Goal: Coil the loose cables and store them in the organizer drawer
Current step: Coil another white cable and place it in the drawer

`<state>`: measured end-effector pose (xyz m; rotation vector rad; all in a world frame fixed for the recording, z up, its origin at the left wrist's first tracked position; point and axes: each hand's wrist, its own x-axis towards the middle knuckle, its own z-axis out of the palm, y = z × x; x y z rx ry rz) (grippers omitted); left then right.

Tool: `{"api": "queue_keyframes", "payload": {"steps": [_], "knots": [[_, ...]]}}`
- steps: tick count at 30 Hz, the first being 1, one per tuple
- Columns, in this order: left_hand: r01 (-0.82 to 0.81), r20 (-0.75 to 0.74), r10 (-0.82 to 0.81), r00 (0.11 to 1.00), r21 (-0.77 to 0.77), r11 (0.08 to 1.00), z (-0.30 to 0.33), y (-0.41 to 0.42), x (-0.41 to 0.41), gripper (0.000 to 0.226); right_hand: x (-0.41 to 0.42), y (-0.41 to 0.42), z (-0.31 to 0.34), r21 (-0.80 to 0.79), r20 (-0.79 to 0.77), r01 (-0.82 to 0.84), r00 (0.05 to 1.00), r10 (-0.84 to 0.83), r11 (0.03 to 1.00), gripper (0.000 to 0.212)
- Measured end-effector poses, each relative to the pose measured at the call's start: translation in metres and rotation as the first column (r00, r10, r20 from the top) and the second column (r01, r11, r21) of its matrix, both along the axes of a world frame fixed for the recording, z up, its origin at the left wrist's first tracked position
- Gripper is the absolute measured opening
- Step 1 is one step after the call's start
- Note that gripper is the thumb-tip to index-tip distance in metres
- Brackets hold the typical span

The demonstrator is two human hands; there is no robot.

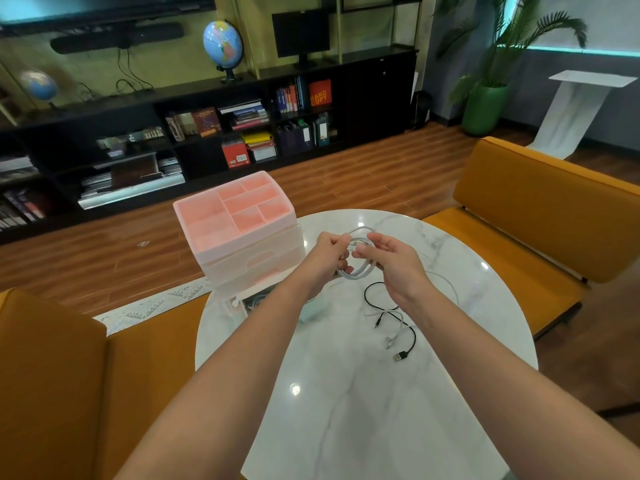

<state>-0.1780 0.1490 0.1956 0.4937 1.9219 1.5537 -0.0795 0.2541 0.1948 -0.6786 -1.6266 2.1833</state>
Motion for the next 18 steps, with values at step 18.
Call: {"api": "queue_keyframes", "payload": {"steps": [18], "knots": [[-0.083, -0.018, 0.083, 0.996, -0.009, 0.997, -0.005, 0.0, -0.014, 0.028, 0.003, -0.006, 0.012, 0.56, -0.018, 0.107, 0.993, -0.117, 0.822, 0.01]]}}
